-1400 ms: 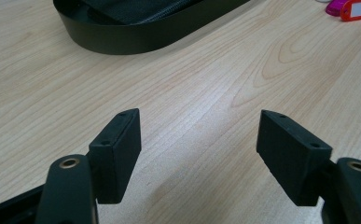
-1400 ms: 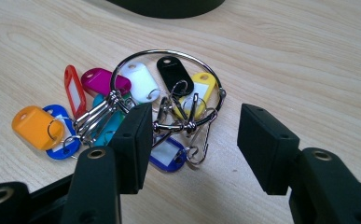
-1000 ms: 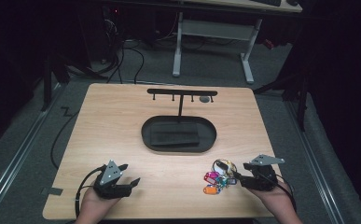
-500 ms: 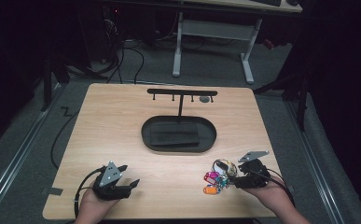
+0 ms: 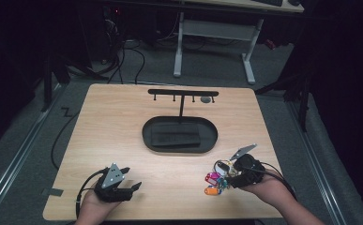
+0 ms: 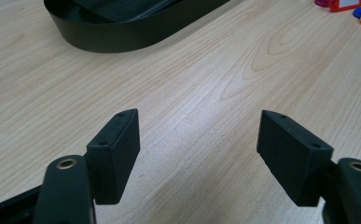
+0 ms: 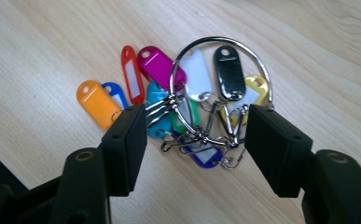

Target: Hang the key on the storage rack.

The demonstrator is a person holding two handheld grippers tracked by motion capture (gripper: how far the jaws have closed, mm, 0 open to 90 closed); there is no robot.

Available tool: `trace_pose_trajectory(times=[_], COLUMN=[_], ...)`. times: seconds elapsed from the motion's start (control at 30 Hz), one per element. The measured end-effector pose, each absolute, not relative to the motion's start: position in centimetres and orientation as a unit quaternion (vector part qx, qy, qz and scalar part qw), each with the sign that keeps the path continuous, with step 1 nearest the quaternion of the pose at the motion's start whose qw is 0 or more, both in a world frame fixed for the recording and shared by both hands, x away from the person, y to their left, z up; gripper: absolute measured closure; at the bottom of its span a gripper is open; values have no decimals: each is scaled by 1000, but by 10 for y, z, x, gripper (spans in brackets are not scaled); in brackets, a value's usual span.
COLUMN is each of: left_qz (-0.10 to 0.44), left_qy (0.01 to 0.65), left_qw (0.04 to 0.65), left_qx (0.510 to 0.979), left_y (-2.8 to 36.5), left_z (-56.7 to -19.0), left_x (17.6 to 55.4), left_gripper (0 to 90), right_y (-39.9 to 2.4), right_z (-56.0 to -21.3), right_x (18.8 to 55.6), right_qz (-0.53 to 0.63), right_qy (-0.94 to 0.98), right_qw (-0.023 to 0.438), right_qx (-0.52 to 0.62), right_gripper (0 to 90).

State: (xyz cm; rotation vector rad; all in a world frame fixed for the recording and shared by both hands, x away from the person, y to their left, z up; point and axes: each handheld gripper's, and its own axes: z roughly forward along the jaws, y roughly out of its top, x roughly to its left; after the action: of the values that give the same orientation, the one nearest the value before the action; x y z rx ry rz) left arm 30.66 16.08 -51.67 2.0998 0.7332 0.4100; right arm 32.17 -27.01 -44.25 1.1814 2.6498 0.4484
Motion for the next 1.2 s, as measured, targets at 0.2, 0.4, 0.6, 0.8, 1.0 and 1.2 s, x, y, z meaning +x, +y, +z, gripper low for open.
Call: trace_pose_trajectory(times=[0.2, 0.4, 0.6, 0.8, 1.0, 1.2], left_qz=[162, 162, 161, 159, 159, 157], left_qy=[292, 290, 289, 287, 283, 273], left_qw=[425, 426, 427, 429, 430, 424], left_qx=[841, 841, 842, 842, 843, 849], left_y=[160, 160, 160, 161, 160, 156], left_z=[-517, -517, -517, -517, -518, -519], left_x=[307, 307, 307, 307, 307, 306], left_gripper=[304, 304, 304, 304, 306, 308], right_y=[-254, -238, -228, -224, -225, -219], right_z=[-451, -463, -467, -471, -477, -479], right_x=[333, 351, 367, 376, 382, 379], right_qz=[113, 76, 58, 50, 43, 33], right_qy=[920, 930, 931, 928, 923, 927], right_qw=[65, 37, 31, 23, 0, 4], right_qx=[370, 357, 358, 367, 382, 375], right_gripper=[424, 394, 495, 642, 716, 799])
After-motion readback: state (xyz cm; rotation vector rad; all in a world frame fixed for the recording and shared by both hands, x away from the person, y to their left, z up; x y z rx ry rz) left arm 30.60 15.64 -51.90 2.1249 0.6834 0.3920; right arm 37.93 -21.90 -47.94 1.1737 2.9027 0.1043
